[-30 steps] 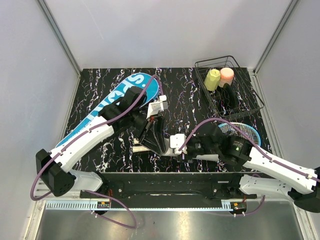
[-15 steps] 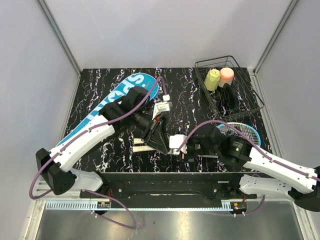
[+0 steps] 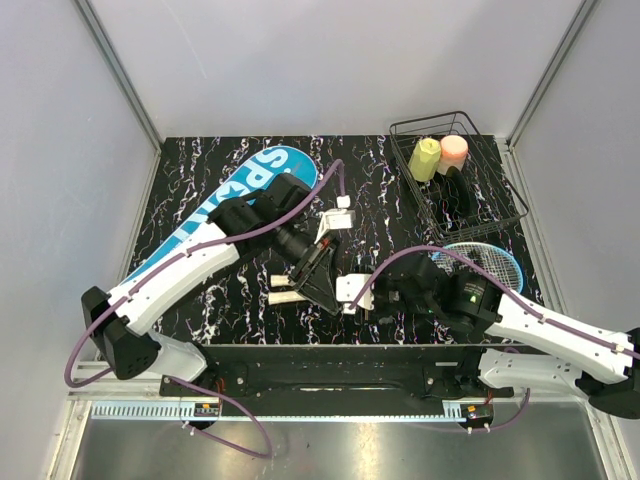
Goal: Pack up the badminton gear
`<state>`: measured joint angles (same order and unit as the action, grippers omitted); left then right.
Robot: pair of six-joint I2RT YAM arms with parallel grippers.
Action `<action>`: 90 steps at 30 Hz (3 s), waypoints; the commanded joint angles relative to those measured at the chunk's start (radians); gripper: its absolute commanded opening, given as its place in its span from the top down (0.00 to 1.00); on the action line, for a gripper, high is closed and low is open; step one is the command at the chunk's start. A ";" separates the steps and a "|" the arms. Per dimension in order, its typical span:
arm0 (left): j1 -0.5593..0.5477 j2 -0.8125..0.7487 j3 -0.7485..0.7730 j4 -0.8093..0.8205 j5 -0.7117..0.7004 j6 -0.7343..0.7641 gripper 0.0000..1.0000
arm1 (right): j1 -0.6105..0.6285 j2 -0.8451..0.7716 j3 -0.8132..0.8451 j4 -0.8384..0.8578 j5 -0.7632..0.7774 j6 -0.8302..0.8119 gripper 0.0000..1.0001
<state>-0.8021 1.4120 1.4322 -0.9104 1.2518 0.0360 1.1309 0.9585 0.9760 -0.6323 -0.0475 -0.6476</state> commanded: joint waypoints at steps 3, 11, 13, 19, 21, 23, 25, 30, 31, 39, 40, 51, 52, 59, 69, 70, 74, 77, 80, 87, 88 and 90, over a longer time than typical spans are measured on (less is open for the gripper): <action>-0.031 0.159 0.007 0.051 -0.241 0.016 0.60 | 0.076 -0.009 0.179 0.390 -0.058 -0.095 0.80; -0.031 0.140 -0.012 0.250 -0.340 -0.201 0.54 | 0.116 0.052 0.213 0.442 0.041 -0.066 0.79; -0.031 0.125 -0.027 0.284 -0.382 -0.247 0.51 | 0.124 0.066 0.216 0.460 0.082 -0.049 0.79; -0.029 0.061 -0.111 0.467 -0.377 -0.366 0.49 | 0.162 0.056 0.144 0.582 0.051 -0.058 0.79; -0.031 0.065 -0.116 0.502 -0.368 -0.383 0.49 | 0.174 0.062 0.144 0.595 0.023 -0.063 0.79; -0.031 0.062 -0.127 0.554 -0.353 -0.406 0.49 | 0.182 0.080 0.153 0.585 0.000 -0.072 0.79; -0.031 0.055 -0.138 0.594 -0.335 -0.432 0.48 | 0.185 0.089 0.152 0.572 -0.012 -0.078 0.79; -0.031 0.042 -0.128 0.657 -0.327 -0.435 0.46 | 0.185 0.100 0.139 0.579 -0.017 -0.067 0.78; -0.029 0.032 -0.130 0.657 -0.336 -0.418 0.46 | 0.185 0.102 0.139 0.579 -0.014 -0.063 0.78; -0.029 -0.030 -0.150 0.654 -0.374 -0.366 0.46 | 0.185 0.056 0.058 0.683 0.037 -0.032 0.77; -0.031 -0.041 -0.154 0.654 -0.377 -0.366 0.46 | 0.185 0.049 0.038 0.698 0.043 -0.023 0.76; -0.031 -0.077 -0.096 0.587 -0.462 -0.360 0.41 | 0.185 -0.020 -0.075 0.827 0.144 0.048 0.75; -0.031 -0.084 -0.093 0.587 -0.471 -0.363 0.39 | 0.185 -0.032 -0.085 0.833 0.155 0.054 0.75; -0.031 -0.130 -0.076 0.604 -0.551 -0.380 0.28 | 0.185 -0.050 -0.111 0.847 0.189 0.086 0.75; -0.017 -0.194 -0.046 0.593 -0.661 -0.393 0.25 | 0.185 -0.087 -0.152 0.833 0.209 0.092 0.75; -0.014 -0.203 -0.044 0.593 -0.675 -0.397 0.25 | 0.185 -0.093 -0.157 0.832 0.215 0.094 0.75; 0.017 -0.258 -0.033 0.594 -0.761 -0.409 0.23 | 0.185 -0.112 -0.177 0.810 0.215 0.100 0.75; 0.038 -0.312 -0.035 0.617 -0.805 -0.427 0.22 | 0.185 -0.130 -0.201 0.783 0.215 0.103 0.75; 0.046 -0.367 -0.039 0.636 -0.848 -0.432 0.21 | 0.185 -0.159 -0.232 0.772 0.207 0.109 0.75; 0.058 -0.444 -0.078 0.668 -0.899 -0.444 0.24 | 0.185 -0.195 -0.260 0.735 0.219 0.108 0.75; 0.061 -0.436 -0.070 0.627 -0.891 -0.433 0.27 | 0.185 -0.201 -0.260 0.732 0.225 0.108 0.76; 0.060 -0.415 -0.049 0.563 -0.859 -0.404 0.30 | 0.184 -0.204 -0.244 0.712 0.256 0.112 0.75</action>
<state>-0.7448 0.9703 1.3537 -0.3130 0.4152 -0.4000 1.3128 0.7845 0.7074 0.0349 0.1951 -0.5087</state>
